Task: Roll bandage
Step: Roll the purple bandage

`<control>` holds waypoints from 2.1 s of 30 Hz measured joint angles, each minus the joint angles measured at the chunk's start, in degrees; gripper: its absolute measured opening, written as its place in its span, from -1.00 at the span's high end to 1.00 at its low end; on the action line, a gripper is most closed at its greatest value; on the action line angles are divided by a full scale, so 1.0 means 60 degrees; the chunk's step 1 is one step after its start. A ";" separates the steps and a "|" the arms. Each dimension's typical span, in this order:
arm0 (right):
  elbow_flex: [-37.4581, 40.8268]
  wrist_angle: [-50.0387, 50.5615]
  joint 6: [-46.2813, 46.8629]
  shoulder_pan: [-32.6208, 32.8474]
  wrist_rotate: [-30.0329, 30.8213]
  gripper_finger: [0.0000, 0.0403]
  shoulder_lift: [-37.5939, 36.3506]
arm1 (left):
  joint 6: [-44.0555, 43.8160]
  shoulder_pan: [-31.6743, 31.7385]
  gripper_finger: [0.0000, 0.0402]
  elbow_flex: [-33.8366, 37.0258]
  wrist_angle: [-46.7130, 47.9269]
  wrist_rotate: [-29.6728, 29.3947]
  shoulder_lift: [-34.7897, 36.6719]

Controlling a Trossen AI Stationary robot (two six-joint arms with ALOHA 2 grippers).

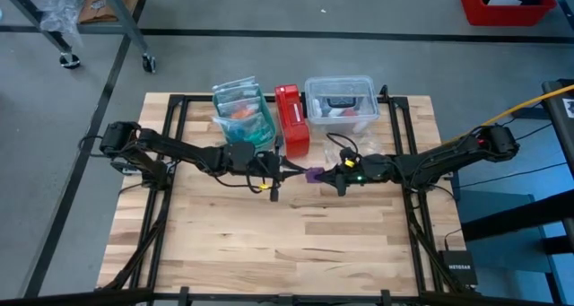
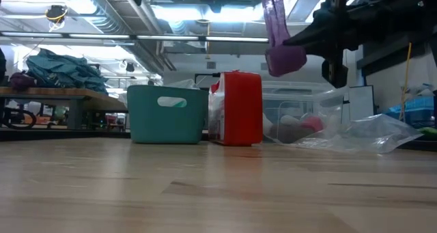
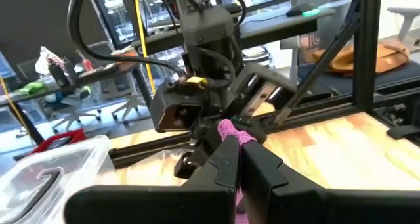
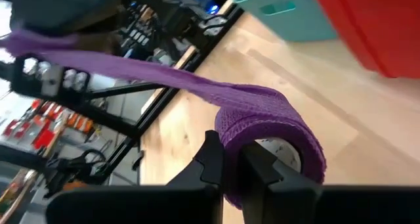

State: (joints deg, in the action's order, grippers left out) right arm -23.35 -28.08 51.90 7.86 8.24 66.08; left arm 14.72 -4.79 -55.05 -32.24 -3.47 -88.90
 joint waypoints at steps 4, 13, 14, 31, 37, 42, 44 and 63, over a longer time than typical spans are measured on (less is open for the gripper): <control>0.0004 -0.0404 -0.0057 0.0000 -0.0147 0.89 0.0000 | 0.0081 -0.0016 1.00 0.0000 0.0023 0.0185 0.0000; 0.0007 -0.1808 -0.1005 0.0000 0.1189 0.89 0.0000 | 0.0052 -0.0277 1.00 0.0000 0.0539 0.1045 -0.0015; 0.0008 -0.2017 -0.1188 0.0000 0.1287 0.89 0.0000 | 0.0052 -0.0292 1.00 0.0000 0.0594 0.1044 -0.0015; 0.0015 -0.3656 -0.4238 0.0004 0.0809 0.89 0.0003 | -0.1666 -0.0167 0.67 0.0000 0.0659 0.0663 -0.0022; 0.0015 -0.3889 -0.5429 0.0000 0.0711 0.89 0.0000 | -0.2091 -0.0129 0.39 0.0000 0.0982 0.0661 -0.0033; 0.0014 -0.4162 -0.6206 0.0000 0.0706 0.89 0.0000 | -0.2190 -0.0133 0.30 0.0000 0.1536 0.0661 -0.0033; 0.0011 -0.4214 -0.6536 0.0000 0.0706 0.89 -0.0004 | -0.2133 -0.0133 0.30 0.0000 0.1854 0.0657 -0.0033; 0.0011 -0.4245 -0.7238 0.0004 0.0268 0.89 -0.0004 | -0.3635 0.0191 0.30 0.0000 0.0963 0.0049 -0.0036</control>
State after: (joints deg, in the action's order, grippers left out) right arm -23.29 -53.55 8.47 7.88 9.85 66.06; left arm -7.09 -3.64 -55.05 -26.46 -3.18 -89.12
